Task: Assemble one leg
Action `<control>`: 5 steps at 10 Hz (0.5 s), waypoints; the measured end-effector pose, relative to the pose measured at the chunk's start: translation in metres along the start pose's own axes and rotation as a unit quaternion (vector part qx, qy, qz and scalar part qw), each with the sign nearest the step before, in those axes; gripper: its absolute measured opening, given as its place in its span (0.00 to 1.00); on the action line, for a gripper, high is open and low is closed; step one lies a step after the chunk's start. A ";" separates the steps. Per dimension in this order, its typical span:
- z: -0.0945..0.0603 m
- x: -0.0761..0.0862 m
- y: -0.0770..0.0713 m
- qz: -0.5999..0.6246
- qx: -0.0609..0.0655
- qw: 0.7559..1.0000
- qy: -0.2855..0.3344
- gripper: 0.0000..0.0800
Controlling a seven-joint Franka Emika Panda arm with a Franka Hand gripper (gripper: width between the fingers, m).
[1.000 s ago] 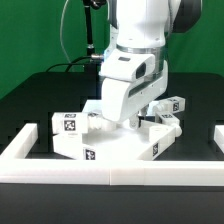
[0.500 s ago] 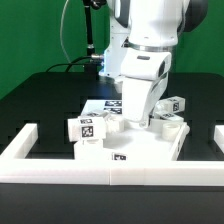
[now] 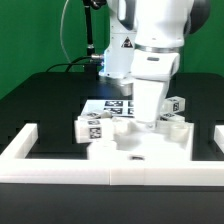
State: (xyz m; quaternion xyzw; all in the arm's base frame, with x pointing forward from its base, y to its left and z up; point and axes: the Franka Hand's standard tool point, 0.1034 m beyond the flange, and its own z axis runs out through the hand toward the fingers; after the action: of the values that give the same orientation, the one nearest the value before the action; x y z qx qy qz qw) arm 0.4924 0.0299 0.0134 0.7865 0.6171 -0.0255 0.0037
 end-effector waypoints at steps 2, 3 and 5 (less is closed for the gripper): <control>-0.001 0.013 -0.001 -0.022 -0.007 1.000 0.000 0.07; -0.001 0.013 -0.001 -0.021 -0.007 1.000 0.000 0.07; 0.000 0.013 -0.001 -0.028 -0.008 1.000 0.000 0.07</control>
Offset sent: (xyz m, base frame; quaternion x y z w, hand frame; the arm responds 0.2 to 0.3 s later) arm 0.0000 0.0000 0.0000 0.0000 0.0000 0.0000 1.0000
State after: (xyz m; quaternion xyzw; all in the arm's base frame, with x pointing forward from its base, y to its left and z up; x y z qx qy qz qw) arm 0.4946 0.0428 0.0133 0.7685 0.6394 -0.0201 0.0093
